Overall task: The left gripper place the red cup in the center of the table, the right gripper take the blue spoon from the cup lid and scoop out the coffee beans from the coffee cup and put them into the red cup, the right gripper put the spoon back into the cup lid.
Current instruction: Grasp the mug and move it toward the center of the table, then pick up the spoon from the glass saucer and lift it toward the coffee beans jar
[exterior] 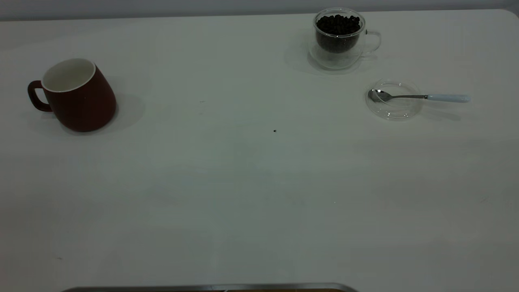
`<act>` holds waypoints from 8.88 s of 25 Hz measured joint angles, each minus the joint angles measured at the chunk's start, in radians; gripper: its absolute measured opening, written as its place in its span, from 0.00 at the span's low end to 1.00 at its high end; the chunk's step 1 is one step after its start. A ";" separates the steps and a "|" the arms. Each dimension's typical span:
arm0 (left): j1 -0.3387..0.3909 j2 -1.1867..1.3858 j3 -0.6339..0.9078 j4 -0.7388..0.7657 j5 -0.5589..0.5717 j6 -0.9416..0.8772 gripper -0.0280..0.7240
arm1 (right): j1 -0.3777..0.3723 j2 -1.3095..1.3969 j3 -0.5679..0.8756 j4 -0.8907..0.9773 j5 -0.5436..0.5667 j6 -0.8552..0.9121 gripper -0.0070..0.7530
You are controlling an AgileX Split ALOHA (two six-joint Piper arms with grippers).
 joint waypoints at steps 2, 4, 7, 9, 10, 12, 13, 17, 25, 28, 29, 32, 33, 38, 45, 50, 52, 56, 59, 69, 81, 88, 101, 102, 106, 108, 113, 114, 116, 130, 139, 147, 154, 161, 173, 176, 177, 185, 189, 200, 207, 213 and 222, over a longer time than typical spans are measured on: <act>0.000 0.000 0.000 0.000 0.000 0.000 0.68 | 0.000 0.000 0.000 0.000 0.000 0.000 0.64; 0.000 0.000 0.000 0.000 0.000 0.000 0.68 | 0.000 0.000 0.000 0.000 0.000 0.000 0.64; 0.000 0.000 0.000 0.000 0.000 0.000 0.68 | 0.000 0.000 0.000 0.000 0.000 0.000 0.64; 0.000 0.000 0.000 0.000 0.000 -0.001 0.68 | 0.000 0.000 0.000 0.000 0.000 0.000 0.64; 0.000 0.000 0.000 0.000 0.000 -0.001 0.68 | 0.000 0.000 0.000 0.000 0.000 0.000 0.64; 0.000 0.000 0.000 0.000 0.000 -0.001 0.68 | -0.001 0.000 0.000 0.000 0.000 0.000 0.64; 0.000 0.000 0.000 0.000 0.000 -0.001 0.68 | -0.001 0.000 0.000 0.000 0.000 0.000 0.64; 0.000 0.000 0.000 0.000 0.000 -0.001 0.68 | -0.001 0.000 0.000 0.000 0.000 0.000 0.64; 0.000 0.000 0.000 0.001 -0.003 -0.001 0.68 | -0.001 0.000 0.000 0.000 0.000 0.000 0.64; -0.002 0.043 -0.007 0.009 -0.015 -0.001 0.68 | -0.001 0.000 0.000 0.000 0.000 0.000 0.64; -0.005 0.080 -0.017 0.013 -0.030 -0.001 0.68 | -0.001 0.000 0.000 0.000 0.000 0.000 0.64; -0.006 0.238 -0.068 0.037 -0.060 0.008 0.68 | -0.001 0.000 0.000 0.000 0.000 0.000 0.64; -0.013 0.295 -0.090 0.041 -0.063 0.009 0.68 | -0.001 0.000 0.000 0.000 0.000 0.000 0.64; -0.057 0.626 -0.183 0.046 -0.152 0.062 0.68 | -0.002 0.000 0.000 0.000 0.000 0.000 0.64; -0.109 1.031 -0.329 0.050 -0.238 0.282 0.68 | -0.002 0.000 0.000 0.000 0.000 0.000 0.64; -0.114 1.317 -0.486 0.059 -0.236 0.593 0.68 | -0.002 0.000 0.000 0.000 0.000 0.000 0.64; -0.114 1.417 -0.543 0.063 -0.215 0.726 0.68 | -0.002 0.000 0.000 0.000 0.000 0.000 0.64; -0.116 1.608 -0.655 0.108 -0.209 0.885 0.68 | -0.002 0.000 0.000 0.000 0.000 0.000 0.64; -0.116 1.734 -0.718 0.204 -0.214 0.890 0.68 | -0.002 0.000 0.000 0.000 0.000 0.000 0.64; -0.116 2.009 -0.749 0.487 -0.350 0.890 0.68 | -0.002 0.000 0.000 0.000 0.000 0.000 0.64; -0.116 2.188 -0.815 0.629 -0.555 0.854 0.68 | -0.002 0.000 0.000 0.000 0.000 0.000 0.64; -0.116 2.252 -0.825 0.631 -0.614 0.849 0.68 | -0.002 0.000 0.000 0.000 0.000 0.000 0.64; -0.116 2.283 -0.825 0.599 -0.749 0.849 0.68 | -0.002 0.000 0.000 0.000 0.000 0.000 0.64; -0.118 2.284 -0.825 0.598 -0.760 0.849 0.68 | -0.002 0.000 0.000 0.000 0.000 0.000 0.64; -0.137 2.286 -0.825 0.597 -0.788 0.852 0.68 | -0.002 0.000 0.000 0.000 0.000 0.000 0.64; -0.160 2.287 -0.825 0.596 -0.805 0.852 0.68 | -0.002 0.000 0.000 0.000 0.000 0.000 0.64; -0.228 2.287 -0.825 0.542 -0.827 0.852 0.68 | -0.002 0.000 0.000 0.000 0.000 0.000 0.64; -0.244 2.287 -0.825 0.527 -0.832 0.852 0.68 | -0.002 0.000 0.000 0.000 0.000 0.000 0.64; -0.278 2.287 -0.825 0.501 -0.846 0.852 0.68 | -0.002 0.000 0.000 0.000 0.000 0.000 0.64; -0.490 2.293 -0.825 0.394 -0.995 0.805 0.68 | -0.002 0.000 0.000 0.000 0.000 0.000 0.64; -0.523 2.214 -0.825 0.391 -0.908 0.629 0.68 | -0.002 0.000 0.000 0.000 0.000 0.000 0.64; -0.523 1.826 -0.825 0.390 -0.558 0.256 0.68 | -0.002 0.000 0.000 0.000 0.000 0.000 0.64; -0.523 1.420 -0.818 0.381 -0.191 0.022 0.68 | -0.002 0.000 0.000 0.000 0.000 0.000 0.64; -0.523 1.128 -0.704 0.280 0.009 0.000 0.68 | -0.002 0.000 0.000 0.000 0.000 0.000 0.64; -0.523 0.674 -0.281 0.056 0.016 0.016 0.68 | -0.002 0.000 0.000 0.000 0.000 0.000 0.64; -0.523 0.545 -0.207 0.019 0.018 0.016 0.68 | -0.002 0.000 0.000 0.000 0.000 0.000 0.64; -0.523 0.512 -0.190 0.010 0.018 0.016 0.68 | -0.002 0.000 0.000 0.000 0.000 0.000 0.64; -0.511 0.285 -0.075 0.025 0.017 0.004 0.68 | -0.002 0.000 0.000 0.000 0.000 0.000 0.64; -0.389 0.236 -0.032 0.048 0.017 -0.019 0.68 | -0.002 0.000 0.000 0.000 0.000 0.000 0.64; -0.042 0.028 -0.015 0.051 0.013 -0.023 0.68 | -0.002 0.000 0.000 0.000 0.000 0.000 0.64; 0.011 0.001 -0.002 0.051 0.000 -0.023 0.68 | -0.002 0.000 0.000 0.000 0.000 0.000 0.64; 0.011 0.001 -0.002 0.051 0.000 -0.023 0.68 | -0.002 0.000 0.000 0.000 0.000 0.000 0.64; 0.011 0.001 -0.002 0.051 0.000 -0.023 0.68 | -0.002 0.000 0.000 0.000 0.000 0.000 0.64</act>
